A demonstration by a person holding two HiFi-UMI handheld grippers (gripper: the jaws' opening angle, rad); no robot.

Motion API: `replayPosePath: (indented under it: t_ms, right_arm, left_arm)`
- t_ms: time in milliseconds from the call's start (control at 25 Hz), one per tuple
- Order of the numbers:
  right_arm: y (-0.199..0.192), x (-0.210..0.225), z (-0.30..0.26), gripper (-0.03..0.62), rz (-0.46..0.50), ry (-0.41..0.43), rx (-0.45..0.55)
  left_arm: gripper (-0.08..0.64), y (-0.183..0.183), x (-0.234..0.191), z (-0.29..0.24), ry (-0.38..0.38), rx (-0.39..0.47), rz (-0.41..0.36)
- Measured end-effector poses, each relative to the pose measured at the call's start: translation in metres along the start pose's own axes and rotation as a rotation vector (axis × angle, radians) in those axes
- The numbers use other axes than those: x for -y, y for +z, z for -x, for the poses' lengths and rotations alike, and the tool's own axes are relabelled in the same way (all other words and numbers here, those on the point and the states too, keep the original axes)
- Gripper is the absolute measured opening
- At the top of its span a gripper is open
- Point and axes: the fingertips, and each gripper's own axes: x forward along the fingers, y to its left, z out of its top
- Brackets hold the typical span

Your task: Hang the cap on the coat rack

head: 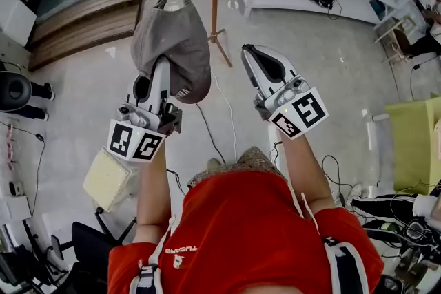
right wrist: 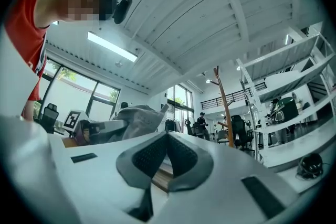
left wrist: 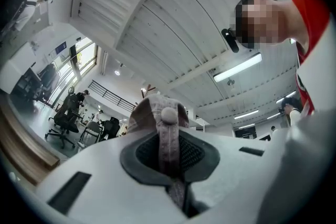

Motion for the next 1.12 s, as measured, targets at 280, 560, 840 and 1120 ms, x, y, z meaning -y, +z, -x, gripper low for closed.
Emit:
replayPosePath:
  t_ms: [280, 560, 840, 1120]
  right_arm:
    - [-0.015, 0.022, -0.028, 0.023, -0.008, -0.013, -0.024]
    - [-0.035, 0.101, -0.068, 0.023, -0.021, 0.004, 0.009]
    - [-0.057, 0.224, -0.116, 0.023, -0.051, 0.032, 0.041]
    - [-0.056, 0.315, -0.168, 0.023, -0.06, 0.072, 0.038]
  left_arm:
    - [0.025, 0.002, -0.041, -0.029, -0.005, -0.005, -0.003]
    - [0.026, -0.023, -0.08, -0.104, 0.007, -0.023, -0.025]
    - [0.026, -0.059, -0.13, -0.216, 0.045, -0.05, -0.057]
    - [0.025, -0.063, -0.192, -0.311, 0.099, -0.037, -0.085]
